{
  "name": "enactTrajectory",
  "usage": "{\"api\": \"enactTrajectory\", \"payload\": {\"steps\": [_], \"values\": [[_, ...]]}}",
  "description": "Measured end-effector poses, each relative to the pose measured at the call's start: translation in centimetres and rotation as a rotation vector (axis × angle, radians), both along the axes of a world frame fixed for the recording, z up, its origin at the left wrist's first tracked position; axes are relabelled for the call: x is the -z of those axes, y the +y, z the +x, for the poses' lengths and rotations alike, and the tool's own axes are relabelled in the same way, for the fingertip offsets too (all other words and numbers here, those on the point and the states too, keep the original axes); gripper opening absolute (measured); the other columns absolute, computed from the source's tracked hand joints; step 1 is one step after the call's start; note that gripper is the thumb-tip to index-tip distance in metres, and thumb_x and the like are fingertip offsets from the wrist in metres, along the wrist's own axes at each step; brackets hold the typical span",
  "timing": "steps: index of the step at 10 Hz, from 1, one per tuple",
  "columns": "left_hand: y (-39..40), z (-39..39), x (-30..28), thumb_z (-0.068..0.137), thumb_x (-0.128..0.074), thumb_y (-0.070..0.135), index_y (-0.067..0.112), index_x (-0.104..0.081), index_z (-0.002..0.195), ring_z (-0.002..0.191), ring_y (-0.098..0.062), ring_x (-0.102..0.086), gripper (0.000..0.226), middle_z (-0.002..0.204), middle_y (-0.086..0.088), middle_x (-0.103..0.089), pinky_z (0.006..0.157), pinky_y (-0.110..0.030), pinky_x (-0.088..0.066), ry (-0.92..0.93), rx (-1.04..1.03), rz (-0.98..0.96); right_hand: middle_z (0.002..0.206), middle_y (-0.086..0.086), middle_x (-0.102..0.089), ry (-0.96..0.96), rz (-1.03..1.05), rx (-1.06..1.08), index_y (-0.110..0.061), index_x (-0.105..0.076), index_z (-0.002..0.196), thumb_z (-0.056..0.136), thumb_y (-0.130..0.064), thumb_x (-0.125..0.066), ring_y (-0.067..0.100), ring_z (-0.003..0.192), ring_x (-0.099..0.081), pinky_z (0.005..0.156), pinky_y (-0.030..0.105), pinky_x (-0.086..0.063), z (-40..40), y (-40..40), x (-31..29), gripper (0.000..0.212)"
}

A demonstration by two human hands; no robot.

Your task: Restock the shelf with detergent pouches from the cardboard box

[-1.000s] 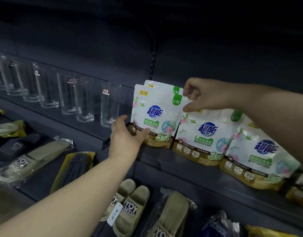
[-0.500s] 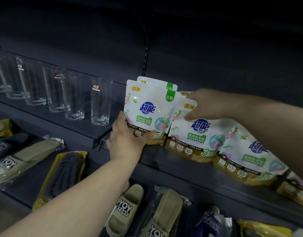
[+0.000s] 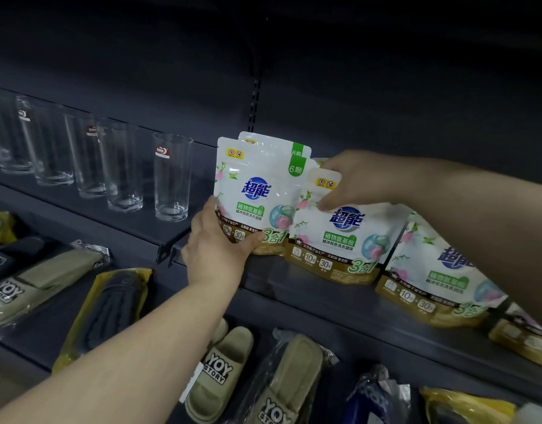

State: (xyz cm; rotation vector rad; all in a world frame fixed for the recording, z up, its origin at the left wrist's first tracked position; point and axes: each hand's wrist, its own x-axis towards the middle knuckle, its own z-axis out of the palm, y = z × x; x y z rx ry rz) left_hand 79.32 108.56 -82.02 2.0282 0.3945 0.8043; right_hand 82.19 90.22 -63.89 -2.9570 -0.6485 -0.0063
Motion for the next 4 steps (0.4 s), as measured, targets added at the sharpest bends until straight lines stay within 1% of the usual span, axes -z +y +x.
{"api": "enactTrajectory", "payload": {"steps": [1,2,3,4], "values": [[0.0,-0.1,0.1,0.067,-0.083,0.053,0.027,-0.029,0.15,0.133,-0.022,-0.046,0.103,0.148,-0.001,-0.042,0.107,-0.051,-0.038,-0.015,-0.004,0.015,0.096,-0.007,-0.074,0.002,0.005,-0.005,-0.024,-0.07,0.103,0.081,-0.031,-0.08,0.011,0.081,-0.072,0.077,0.034,-0.059,0.0,-0.1,0.0,0.025],[0.0,-0.3,0.0,0.067,-0.084,0.051,0.027,-0.031,0.149,0.131,-0.023,-0.048,0.099,0.146,0.0,-0.043,0.106,-0.052,-0.04,-0.03,0.005,0.006,0.094,-0.008,-0.074,-0.01,0.009,-0.01,-0.025,-0.071,0.1,0.08,-0.037,-0.081,0.008,0.079,-0.07,0.069,0.028,-0.055,-0.1,-0.3,-0.4,0.026],[-0.3,-0.8,-0.3,0.068,-0.083,0.053,0.027,-0.037,0.145,0.128,-0.024,-0.05,0.093,0.144,0.0,-0.044,0.105,-0.054,-0.041,-0.062,-0.016,-0.037,0.098,-0.008,-0.07,-0.067,0.012,-0.009,-0.025,-0.07,0.101,0.076,-0.049,-0.081,0.011,0.084,-0.067,0.072,0.03,-0.052,-0.5,-0.5,-1.0,0.036],[-0.9,-1.4,-0.8,0.071,-0.079,0.054,0.025,-0.046,0.133,0.121,-0.025,-0.053,0.076,0.134,0.0,-0.05,0.099,-0.056,-0.044,-0.154,-0.063,-0.056,0.095,-0.01,-0.067,-0.127,0.129,-0.012,-0.026,-0.069,0.099,0.075,-0.054,-0.08,0.01,0.087,-0.063,0.07,0.028,-0.046,-1.5,-1.2,-1.7,0.039]]}}
